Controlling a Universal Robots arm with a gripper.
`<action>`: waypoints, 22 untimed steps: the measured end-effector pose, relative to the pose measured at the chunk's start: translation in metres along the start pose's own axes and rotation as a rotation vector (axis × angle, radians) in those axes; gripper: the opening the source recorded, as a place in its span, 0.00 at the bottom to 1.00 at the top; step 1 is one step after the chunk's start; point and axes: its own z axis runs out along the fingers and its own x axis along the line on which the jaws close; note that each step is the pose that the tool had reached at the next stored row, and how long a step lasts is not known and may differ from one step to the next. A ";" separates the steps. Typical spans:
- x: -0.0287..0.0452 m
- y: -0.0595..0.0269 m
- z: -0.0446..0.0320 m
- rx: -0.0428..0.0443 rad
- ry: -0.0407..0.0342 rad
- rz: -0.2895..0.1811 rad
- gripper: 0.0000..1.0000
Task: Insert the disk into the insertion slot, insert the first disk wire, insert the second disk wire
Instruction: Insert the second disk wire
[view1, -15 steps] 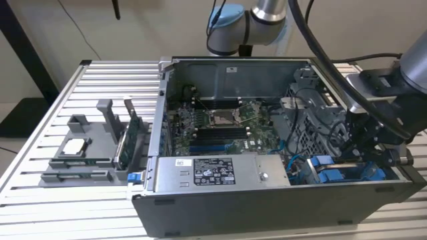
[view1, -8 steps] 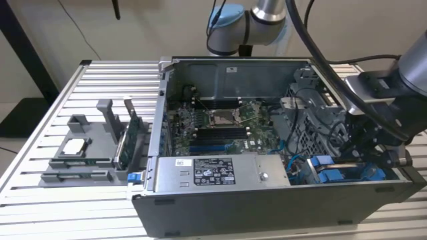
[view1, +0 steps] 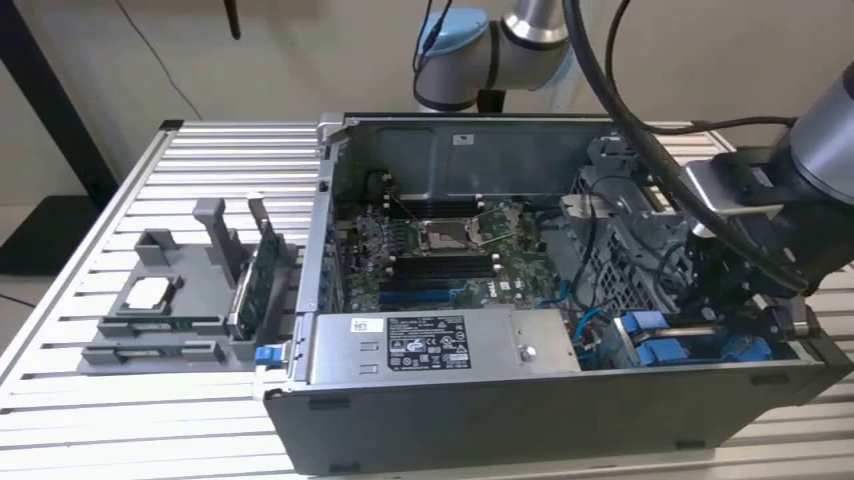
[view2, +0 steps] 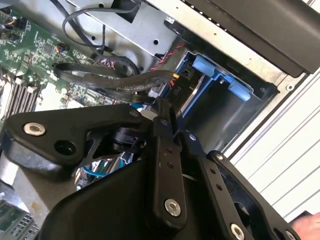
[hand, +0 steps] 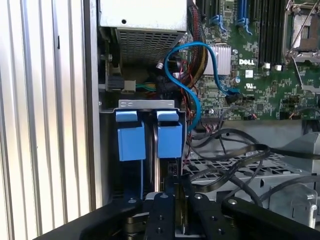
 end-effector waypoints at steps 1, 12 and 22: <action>-0.0004 -0.0001 -0.0025 0.0000 0.0002 0.000 0.17; -0.0045 -0.0008 -0.0258 0.0000 0.0018 0.000 0.24; -0.0065 -0.0012 -0.0369 0.0001 0.0038 0.000 0.24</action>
